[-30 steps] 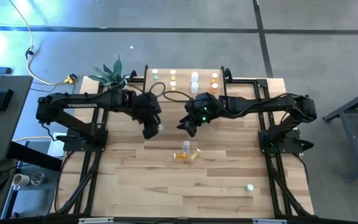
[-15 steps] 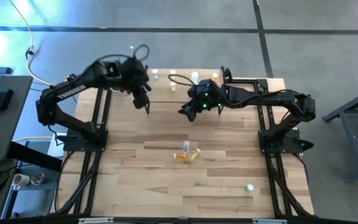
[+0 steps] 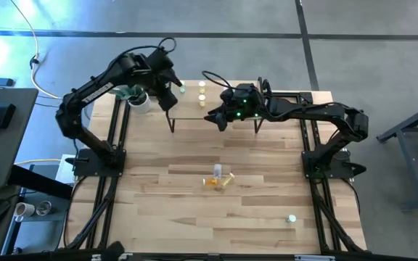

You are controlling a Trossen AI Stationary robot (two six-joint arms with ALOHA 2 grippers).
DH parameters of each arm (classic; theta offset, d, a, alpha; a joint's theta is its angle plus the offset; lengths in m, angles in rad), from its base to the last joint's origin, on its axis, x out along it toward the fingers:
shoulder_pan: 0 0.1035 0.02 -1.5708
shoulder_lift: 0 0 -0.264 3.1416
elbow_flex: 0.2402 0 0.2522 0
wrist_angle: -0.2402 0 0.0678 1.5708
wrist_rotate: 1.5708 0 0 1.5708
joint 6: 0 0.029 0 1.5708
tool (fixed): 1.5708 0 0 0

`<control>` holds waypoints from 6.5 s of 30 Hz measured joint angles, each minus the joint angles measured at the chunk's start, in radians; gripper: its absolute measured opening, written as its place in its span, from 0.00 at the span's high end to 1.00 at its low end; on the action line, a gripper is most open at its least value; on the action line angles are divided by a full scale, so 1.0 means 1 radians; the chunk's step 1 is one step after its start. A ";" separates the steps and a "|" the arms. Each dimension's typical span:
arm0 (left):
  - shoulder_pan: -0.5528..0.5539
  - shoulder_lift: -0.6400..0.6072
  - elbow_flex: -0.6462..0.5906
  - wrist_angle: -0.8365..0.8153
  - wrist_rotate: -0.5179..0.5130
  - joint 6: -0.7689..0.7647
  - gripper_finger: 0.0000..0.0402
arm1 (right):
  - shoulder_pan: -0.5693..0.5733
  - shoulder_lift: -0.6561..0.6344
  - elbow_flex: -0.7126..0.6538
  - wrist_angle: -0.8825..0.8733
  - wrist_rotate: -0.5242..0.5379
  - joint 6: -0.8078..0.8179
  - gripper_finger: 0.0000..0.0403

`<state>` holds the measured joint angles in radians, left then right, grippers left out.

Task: Pick and place medicine bottles onto shelf by color
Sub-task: Put the top right blue pill bottle aligned with the other blue pill bottle on the shelf, then put the transparent pill bottle aligned with the white pill bottle on the shelf

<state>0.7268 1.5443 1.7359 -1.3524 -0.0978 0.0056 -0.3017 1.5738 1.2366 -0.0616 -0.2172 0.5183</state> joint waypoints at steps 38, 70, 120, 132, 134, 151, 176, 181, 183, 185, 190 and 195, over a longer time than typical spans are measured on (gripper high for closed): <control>-0.041 0.311 0.158 -0.065 -0.001 -0.141 0.73 | -0.171 -0.142 0.001 -0.148 -0.008 -0.217 0.55; -0.046 0.332 0.158 -0.057 -0.020 -0.081 0.67 | -0.169 -0.141 0.001 -0.167 -0.007 -0.213 0.55; -0.131 -0.099 0.020 0.222 -0.026 0.040 0.63 | -0.007 -0.140 0.001 -0.242 -0.008 -0.030 0.55; -0.252 -0.381 -0.474 0.634 0.056 -0.010 0.63 | 0.175 -0.140 0.000 -0.430 0.081 0.178 0.55; -0.278 -0.402 -0.530 0.685 0.063 -0.020 0.63 | 0.203 -0.140 0.000 -0.485 0.113 0.212 0.55; -0.420 -0.407 -0.681 0.917 0.060 -0.042 0.63 | 0.425 -0.139 0.000 -0.790 0.409 0.791 0.55; -0.412 -0.407 -0.680 0.818 0.058 -0.079 0.63 | 0.383 0.085 0.000 -0.529 0.376 0.783 0.46; -0.412 -0.407 -0.680 0.818 0.053 -0.073 0.63 | 0.357 0.158 0.000 -0.496 0.259 0.785 0.46; -0.412 -0.407 -0.680 0.818 0.053 -0.075 0.63 | 0.353 0.186 0.000 -0.474 0.226 0.785 0.46; -0.412 -0.407 -0.680 0.817 0.053 -0.081 0.63 | 0.352 0.215 0.000 -0.456 0.205 0.786 0.46; -0.412 -0.407 -0.680 0.817 0.053 -0.081 0.63 | 0.352 0.269 0.000 -0.398 0.179 0.784 0.46; -0.411 -0.407 -0.680 0.817 0.053 -0.081 0.63 | 0.352 0.291 0.000 -0.384 0.180 0.786 0.46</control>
<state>0.3157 1.1370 1.0561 -0.5350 -0.0452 -0.0753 0.0502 1.8652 1.2366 -0.4456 -0.0374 1.3045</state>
